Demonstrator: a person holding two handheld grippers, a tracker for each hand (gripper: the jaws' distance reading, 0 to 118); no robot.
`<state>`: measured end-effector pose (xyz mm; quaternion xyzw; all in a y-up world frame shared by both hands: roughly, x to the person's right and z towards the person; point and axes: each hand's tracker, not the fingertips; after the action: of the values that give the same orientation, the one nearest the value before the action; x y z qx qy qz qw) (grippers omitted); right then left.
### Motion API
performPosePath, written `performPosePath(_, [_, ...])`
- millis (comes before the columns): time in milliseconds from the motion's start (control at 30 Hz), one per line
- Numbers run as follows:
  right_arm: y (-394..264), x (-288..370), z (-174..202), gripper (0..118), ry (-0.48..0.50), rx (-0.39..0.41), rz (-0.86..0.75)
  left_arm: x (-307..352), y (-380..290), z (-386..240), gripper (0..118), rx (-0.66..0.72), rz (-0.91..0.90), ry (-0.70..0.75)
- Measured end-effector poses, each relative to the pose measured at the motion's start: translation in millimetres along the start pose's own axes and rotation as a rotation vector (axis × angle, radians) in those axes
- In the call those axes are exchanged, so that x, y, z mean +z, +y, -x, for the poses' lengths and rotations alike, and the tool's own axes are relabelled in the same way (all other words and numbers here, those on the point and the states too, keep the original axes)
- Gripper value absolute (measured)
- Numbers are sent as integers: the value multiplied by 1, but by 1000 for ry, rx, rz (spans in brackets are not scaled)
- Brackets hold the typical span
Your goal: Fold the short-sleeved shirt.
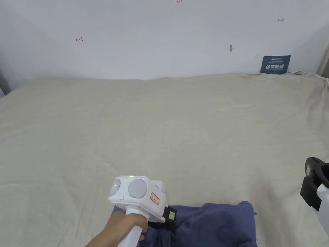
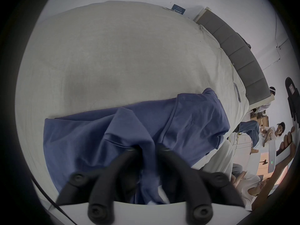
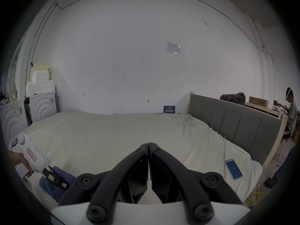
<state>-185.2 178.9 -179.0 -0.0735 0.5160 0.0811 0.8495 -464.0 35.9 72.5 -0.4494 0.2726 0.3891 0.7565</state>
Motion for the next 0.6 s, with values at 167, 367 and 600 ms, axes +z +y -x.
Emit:
performPosePath(167, [-1, 0, 0, 0, -5, -10, 8, 12, -3, -3, 118, 17, -61, -36])
performPosePath(367, [2, 0, 4, 0, 3, -3, 8, 67, -14, 0, 118, 47, -258, -52])
performPosePath(600, [9, 1, 10, 0, 8, -2, -3, 110, -27, 37, 118, 62, -425, 101])
